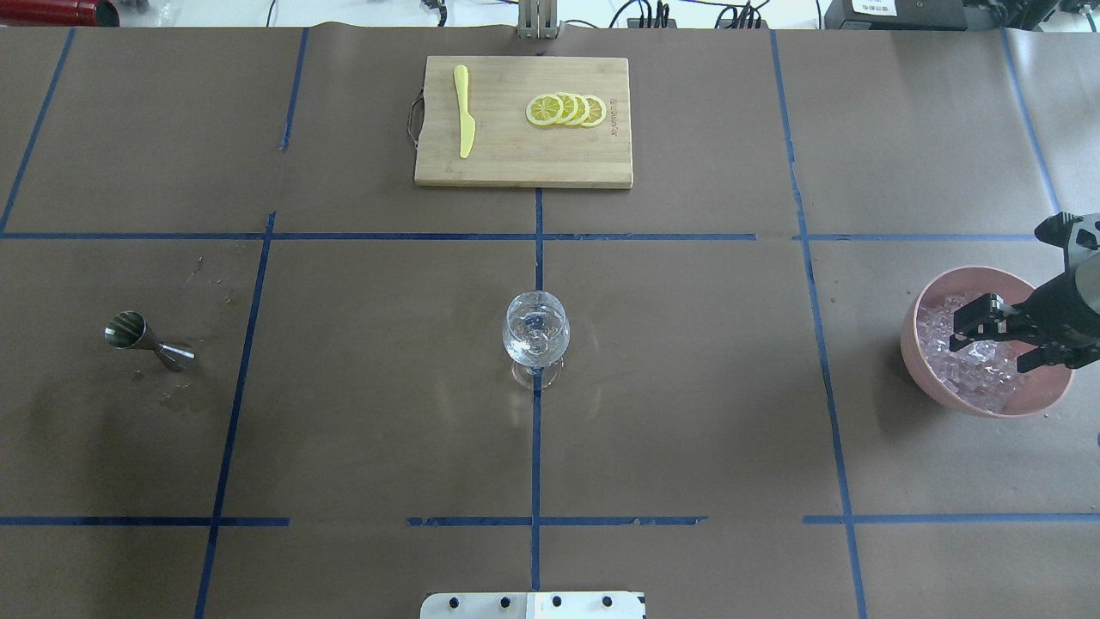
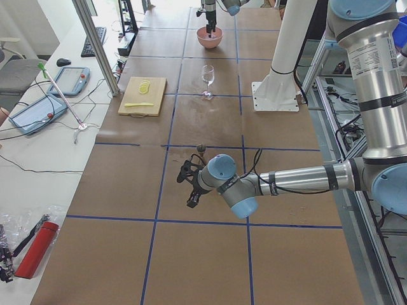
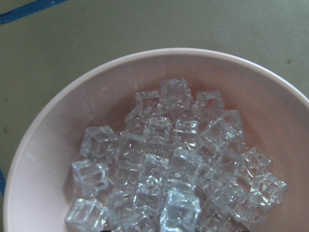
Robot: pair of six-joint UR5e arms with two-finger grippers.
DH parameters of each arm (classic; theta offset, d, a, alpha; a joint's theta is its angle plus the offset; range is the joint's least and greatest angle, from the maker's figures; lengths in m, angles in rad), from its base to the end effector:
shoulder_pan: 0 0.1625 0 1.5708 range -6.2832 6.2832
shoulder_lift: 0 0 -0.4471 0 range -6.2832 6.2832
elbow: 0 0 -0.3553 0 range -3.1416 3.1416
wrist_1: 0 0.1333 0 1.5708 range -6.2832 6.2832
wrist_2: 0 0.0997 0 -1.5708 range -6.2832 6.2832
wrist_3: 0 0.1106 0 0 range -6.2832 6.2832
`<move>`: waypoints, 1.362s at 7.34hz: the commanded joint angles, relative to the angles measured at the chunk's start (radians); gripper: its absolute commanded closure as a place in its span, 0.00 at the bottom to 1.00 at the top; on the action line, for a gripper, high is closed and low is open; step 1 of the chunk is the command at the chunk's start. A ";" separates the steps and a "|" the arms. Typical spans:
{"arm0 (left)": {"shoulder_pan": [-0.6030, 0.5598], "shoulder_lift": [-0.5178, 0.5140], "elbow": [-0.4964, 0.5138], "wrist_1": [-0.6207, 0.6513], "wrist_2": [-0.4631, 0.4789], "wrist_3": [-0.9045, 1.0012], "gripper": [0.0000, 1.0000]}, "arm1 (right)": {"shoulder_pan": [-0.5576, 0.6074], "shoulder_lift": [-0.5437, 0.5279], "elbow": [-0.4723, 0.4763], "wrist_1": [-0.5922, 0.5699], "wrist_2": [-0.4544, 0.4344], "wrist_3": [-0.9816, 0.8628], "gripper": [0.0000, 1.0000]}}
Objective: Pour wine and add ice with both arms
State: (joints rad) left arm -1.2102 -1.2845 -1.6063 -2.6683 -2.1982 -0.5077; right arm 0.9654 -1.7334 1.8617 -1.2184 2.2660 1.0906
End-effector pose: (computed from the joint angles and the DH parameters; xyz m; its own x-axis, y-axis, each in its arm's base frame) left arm 0.0599 -0.3526 0.6642 0.6400 0.3078 -0.7040 0.0886 0.8806 0.4656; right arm -0.1806 -0.3708 0.5874 0.6614 0.3322 0.6725 -0.1774 0.9404 -0.2901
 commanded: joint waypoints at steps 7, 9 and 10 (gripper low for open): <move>-0.002 0.002 -0.009 -0.004 0.005 0.000 0.00 | 0.038 0.014 0.042 -0.001 -0.014 0.018 1.00; -0.002 0.004 -0.014 -0.005 0.002 0.003 0.00 | 0.075 0.058 0.183 -0.015 -0.014 0.023 1.00; -0.002 0.005 -0.014 -0.018 0.003 0.001 0.00 | 0.069 0.140 0.182 -0.027 -0.017 0.096 1.00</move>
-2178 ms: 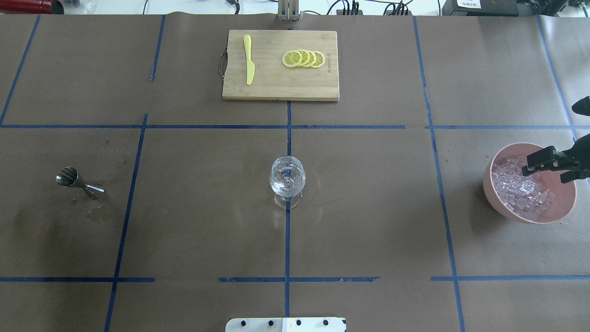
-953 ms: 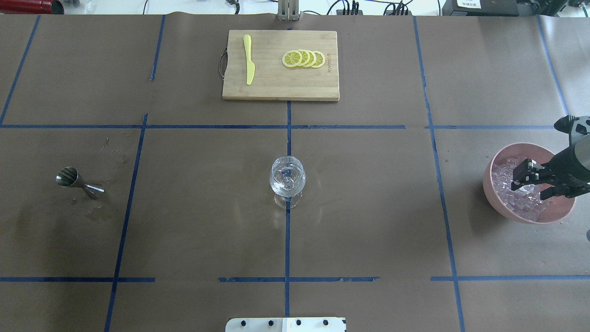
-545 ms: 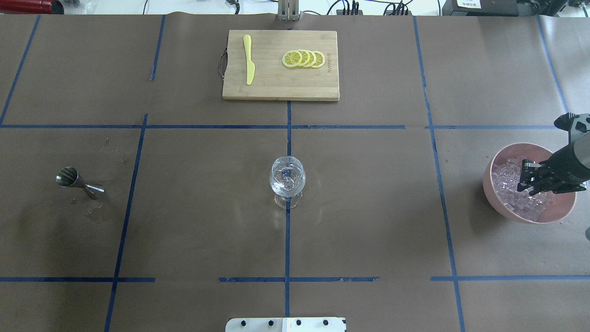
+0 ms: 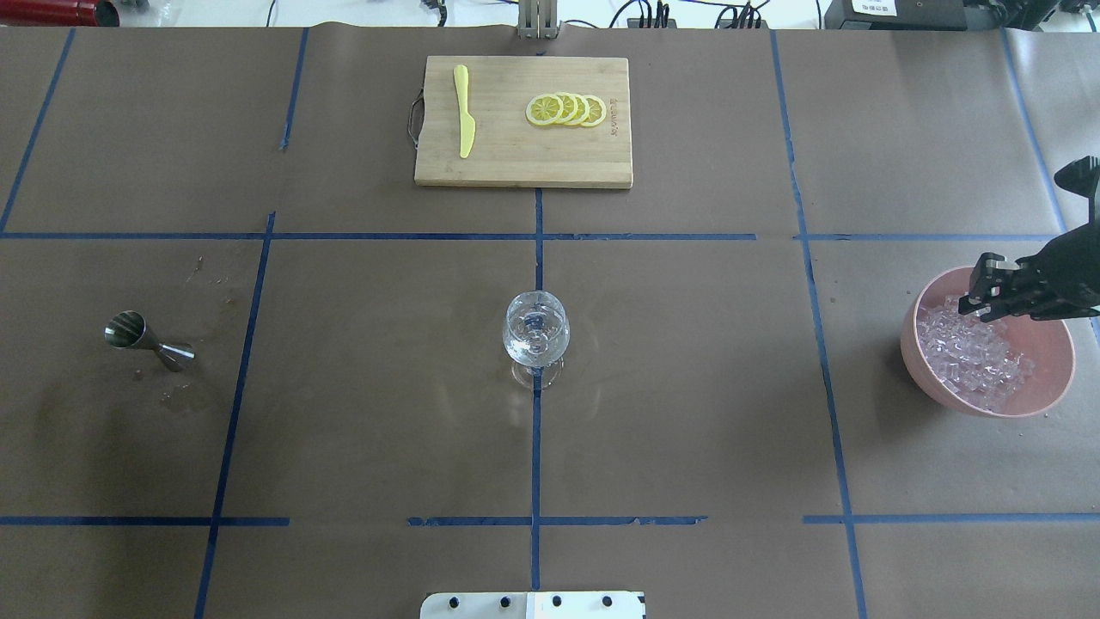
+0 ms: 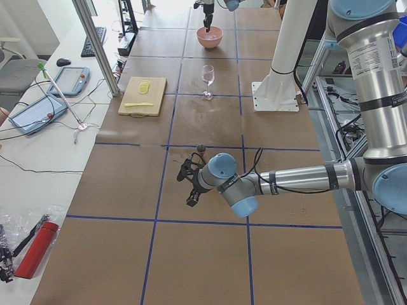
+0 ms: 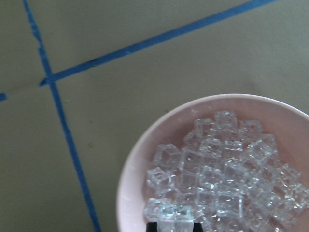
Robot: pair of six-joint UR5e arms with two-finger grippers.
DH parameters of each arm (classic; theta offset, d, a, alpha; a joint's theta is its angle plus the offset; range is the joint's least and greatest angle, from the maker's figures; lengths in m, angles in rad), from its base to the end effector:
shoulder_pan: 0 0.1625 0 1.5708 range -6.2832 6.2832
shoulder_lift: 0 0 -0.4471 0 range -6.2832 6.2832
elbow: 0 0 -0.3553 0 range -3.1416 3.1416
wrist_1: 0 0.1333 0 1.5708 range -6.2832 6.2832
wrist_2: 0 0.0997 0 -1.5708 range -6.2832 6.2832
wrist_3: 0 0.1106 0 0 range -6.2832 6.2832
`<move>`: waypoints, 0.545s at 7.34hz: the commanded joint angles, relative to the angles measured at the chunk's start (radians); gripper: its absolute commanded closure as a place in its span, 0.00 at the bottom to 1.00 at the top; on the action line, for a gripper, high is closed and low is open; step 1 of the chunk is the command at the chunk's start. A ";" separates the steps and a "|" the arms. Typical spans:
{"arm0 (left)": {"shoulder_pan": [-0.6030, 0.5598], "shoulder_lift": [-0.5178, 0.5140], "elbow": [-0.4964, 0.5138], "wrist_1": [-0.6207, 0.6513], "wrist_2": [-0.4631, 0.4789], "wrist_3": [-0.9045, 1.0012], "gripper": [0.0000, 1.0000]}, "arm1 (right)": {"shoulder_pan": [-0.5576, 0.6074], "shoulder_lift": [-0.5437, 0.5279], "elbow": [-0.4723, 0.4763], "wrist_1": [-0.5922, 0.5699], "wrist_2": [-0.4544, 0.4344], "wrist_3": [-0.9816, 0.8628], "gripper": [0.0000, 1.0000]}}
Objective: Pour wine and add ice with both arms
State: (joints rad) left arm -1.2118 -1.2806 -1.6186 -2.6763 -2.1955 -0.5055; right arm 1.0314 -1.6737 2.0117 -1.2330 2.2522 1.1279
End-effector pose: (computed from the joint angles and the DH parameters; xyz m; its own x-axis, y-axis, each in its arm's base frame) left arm 0.0587 -0.3518 0.6587 0.6384 0.3187 -0.7006 0.0923 0.8720 0.4807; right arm -0.1615 -0.3937 0.4941 0.5609 0.2890 0.7758 -0.2475 0.9528 -0.1759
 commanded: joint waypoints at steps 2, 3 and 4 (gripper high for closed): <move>0.000 0.000 0.005 -0.048 0.006 -0.005 0.00 | -0.189 0.271 0.033 -0.025 -0.137 0.363 1.00; 0.000 0.000 0.005 -0.048 0.007 -0.005 0.00 | -0.294 0.370 0.032 -0.057 -0.222 0.489 1.00; 0.000 0.000 0.005 -0.050 0.007 -0.005 0.00 | -0.386 0.513 0.026 -0.174 -0.258 0.562 1.00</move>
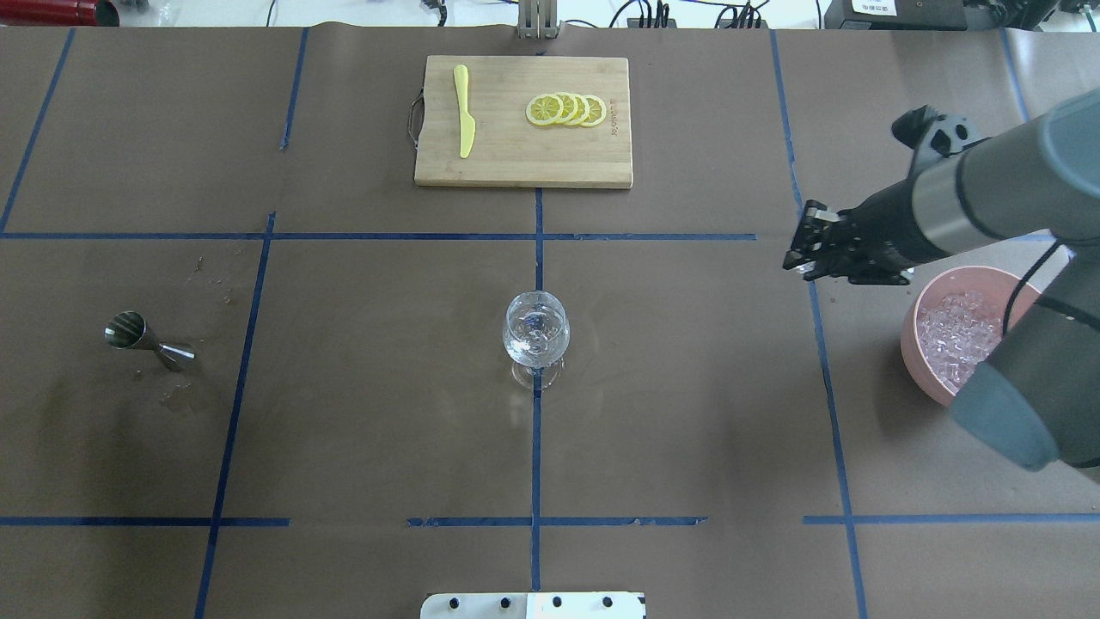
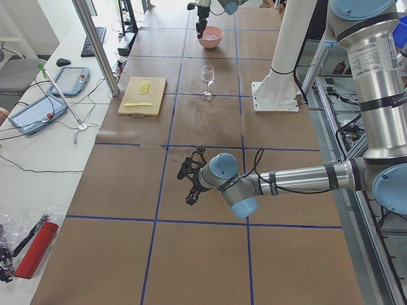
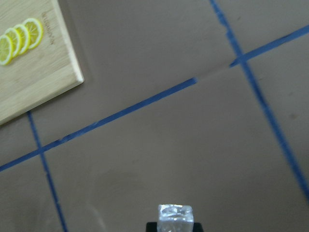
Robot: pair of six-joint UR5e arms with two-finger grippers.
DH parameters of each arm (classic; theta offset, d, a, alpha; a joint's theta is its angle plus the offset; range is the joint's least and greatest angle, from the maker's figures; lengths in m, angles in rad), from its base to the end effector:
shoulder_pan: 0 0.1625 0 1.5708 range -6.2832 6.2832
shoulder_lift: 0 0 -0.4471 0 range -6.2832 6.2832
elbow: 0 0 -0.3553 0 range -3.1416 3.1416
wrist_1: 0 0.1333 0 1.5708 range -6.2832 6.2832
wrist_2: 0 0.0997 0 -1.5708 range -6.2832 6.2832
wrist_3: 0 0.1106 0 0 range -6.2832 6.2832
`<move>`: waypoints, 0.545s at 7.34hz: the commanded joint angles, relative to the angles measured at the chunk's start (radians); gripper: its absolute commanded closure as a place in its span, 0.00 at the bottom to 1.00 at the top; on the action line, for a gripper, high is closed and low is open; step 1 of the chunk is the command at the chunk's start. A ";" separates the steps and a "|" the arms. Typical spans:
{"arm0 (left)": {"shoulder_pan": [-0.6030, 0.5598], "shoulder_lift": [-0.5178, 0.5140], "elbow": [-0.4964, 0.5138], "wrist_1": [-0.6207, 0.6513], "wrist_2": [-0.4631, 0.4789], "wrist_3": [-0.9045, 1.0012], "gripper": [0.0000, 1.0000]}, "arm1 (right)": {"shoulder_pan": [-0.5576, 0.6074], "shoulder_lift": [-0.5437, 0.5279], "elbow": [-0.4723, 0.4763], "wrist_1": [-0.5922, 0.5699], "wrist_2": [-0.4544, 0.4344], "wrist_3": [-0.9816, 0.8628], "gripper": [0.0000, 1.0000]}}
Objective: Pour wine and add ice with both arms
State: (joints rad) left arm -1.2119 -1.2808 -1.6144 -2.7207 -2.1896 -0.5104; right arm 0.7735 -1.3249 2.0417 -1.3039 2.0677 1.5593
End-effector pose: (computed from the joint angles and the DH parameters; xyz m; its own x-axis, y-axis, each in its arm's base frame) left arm 0.0579 -0.3512 0.6550 0.6320 0.3388 -0.6970 0.1047 0.8538 0.5100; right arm -0.3107 -0.4160 0.3336 0.4001 0.3766 0.8355 -0.3256 0.9106 -0.2545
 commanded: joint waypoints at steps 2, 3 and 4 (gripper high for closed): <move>0.000 -0.002 0.004 -0.005 0.002 0.003 0.00 | -0.248 0.376 -0.053 -0.228 -0.220 0.229 1.00; 0.000 -0.002 0.004 -0.005 0.002 0.001 0.00 | -0.255 0.422 -0.086 -0.227 -0.224 0.252 1.00; 0.000 -0.002 0.004 -0.005 0.002 0.001 0.00 | -0.257 0.430 -0.090 -0.227 -0.224 0.254 1.00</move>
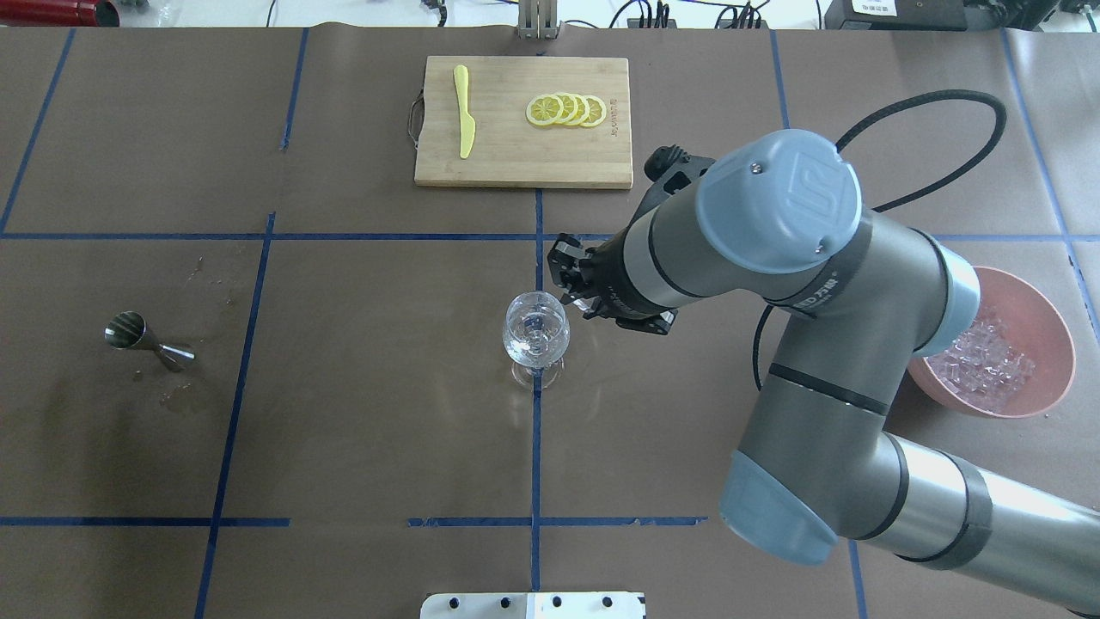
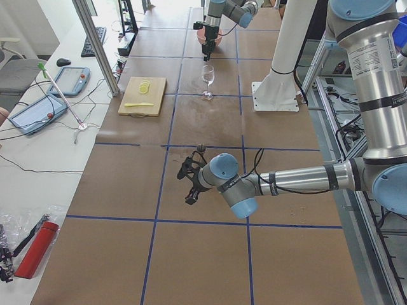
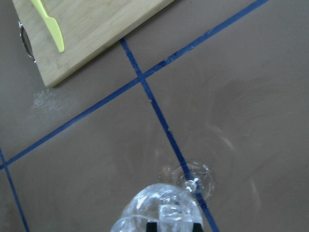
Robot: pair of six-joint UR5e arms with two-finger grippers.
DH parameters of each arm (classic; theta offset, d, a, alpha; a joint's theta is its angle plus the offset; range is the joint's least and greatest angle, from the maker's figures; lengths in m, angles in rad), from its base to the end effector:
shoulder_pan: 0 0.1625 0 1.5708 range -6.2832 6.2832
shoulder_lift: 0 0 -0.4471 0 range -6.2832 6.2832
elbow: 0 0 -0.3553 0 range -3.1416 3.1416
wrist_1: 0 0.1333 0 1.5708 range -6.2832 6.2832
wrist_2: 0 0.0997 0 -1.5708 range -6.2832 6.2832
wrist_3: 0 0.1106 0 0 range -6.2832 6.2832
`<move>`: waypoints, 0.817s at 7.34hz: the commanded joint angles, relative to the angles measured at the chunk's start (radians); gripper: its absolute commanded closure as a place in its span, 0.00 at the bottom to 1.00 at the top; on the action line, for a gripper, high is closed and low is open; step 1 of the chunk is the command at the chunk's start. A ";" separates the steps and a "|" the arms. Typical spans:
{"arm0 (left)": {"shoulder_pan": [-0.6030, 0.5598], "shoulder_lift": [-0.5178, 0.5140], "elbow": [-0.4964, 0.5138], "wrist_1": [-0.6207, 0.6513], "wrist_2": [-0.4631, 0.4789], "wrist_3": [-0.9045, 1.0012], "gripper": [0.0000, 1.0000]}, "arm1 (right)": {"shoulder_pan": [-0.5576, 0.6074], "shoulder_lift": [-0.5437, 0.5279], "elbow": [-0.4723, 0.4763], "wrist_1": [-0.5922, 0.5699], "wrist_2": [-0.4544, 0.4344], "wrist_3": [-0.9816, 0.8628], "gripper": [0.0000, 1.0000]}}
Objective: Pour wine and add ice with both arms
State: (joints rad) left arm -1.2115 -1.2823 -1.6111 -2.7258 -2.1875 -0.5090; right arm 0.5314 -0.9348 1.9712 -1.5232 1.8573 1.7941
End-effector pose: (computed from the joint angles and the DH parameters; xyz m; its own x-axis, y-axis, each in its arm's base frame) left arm 0.0581 -0.3518 0.6555 0.6326 0.3417 -0.6950 0.1049 0.8513 0.5140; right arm -0.4543 -0.3854 0.1779 0.3333 0.4423 0.8326 -0.3533 0.8774 -0.3246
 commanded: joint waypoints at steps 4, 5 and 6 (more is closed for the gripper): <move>0.000 0.001 -0.003 -0.002 0.000 -0.057 0.00 | -0.025 0.042 -0.018 -0.003 -0.015 0.021 0.41; 0.000 0.001 -0.003 -0.002 0.000 -0.057 0.00 | -0.025 0.042 -0.018 -0.003 -0.015 0.021 0.28; 0.000 0.001 -0.001 0.000 0.000 -0.057 0.00 | -0.025 0.044 -0.020 -0.003 -0.015 0.021 0.27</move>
State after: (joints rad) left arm -1.2118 -1.2809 -1.6130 -2.7269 -2.1874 -0.5632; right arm 0.5066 -0.8925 1.9523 -1.5265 1.8425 1.8146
